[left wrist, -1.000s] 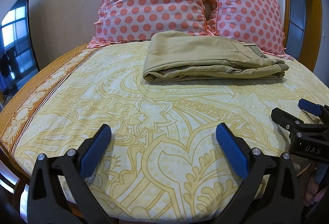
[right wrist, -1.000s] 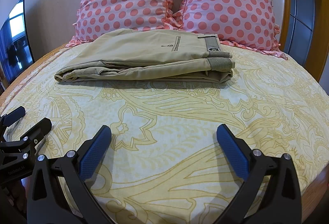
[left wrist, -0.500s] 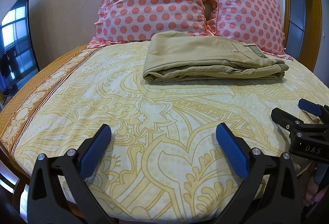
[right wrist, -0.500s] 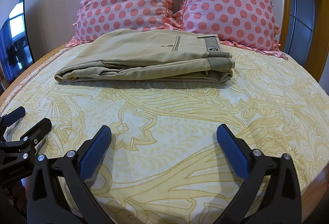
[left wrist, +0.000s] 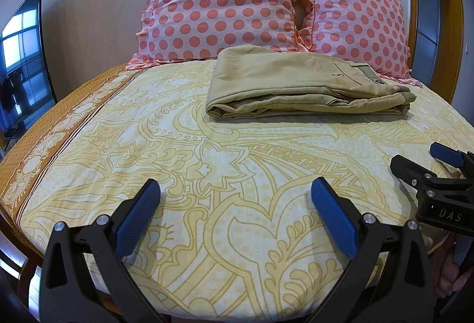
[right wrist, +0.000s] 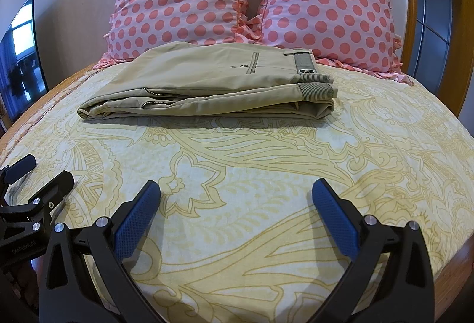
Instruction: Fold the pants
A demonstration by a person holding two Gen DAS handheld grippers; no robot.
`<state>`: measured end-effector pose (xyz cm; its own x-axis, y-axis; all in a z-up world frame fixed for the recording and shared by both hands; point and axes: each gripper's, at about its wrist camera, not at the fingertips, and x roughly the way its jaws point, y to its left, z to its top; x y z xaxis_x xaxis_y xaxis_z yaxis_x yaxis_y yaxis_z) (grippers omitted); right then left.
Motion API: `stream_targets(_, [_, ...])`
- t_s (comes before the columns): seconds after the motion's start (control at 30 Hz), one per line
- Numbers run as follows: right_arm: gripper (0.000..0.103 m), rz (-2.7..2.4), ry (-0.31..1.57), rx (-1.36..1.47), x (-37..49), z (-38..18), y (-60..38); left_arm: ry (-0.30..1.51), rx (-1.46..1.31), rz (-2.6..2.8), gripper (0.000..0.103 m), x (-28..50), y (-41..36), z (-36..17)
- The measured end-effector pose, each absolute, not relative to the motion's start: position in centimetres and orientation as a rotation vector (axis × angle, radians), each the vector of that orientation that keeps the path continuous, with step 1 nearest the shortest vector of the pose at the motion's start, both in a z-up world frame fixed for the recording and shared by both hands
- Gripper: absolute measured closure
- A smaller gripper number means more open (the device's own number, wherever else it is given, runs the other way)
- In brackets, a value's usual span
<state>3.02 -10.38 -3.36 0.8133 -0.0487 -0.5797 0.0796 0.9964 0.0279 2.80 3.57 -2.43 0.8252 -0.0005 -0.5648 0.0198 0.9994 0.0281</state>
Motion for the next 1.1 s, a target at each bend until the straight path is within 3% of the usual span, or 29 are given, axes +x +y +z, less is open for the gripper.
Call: stream_targets(1.1, [0.001, -0.065, 0.616, 0.05, 2.99, -3.37, -10.45, 0.615, 0.033, -0.012, 0.002, 3.06, 3.46, -2.08])
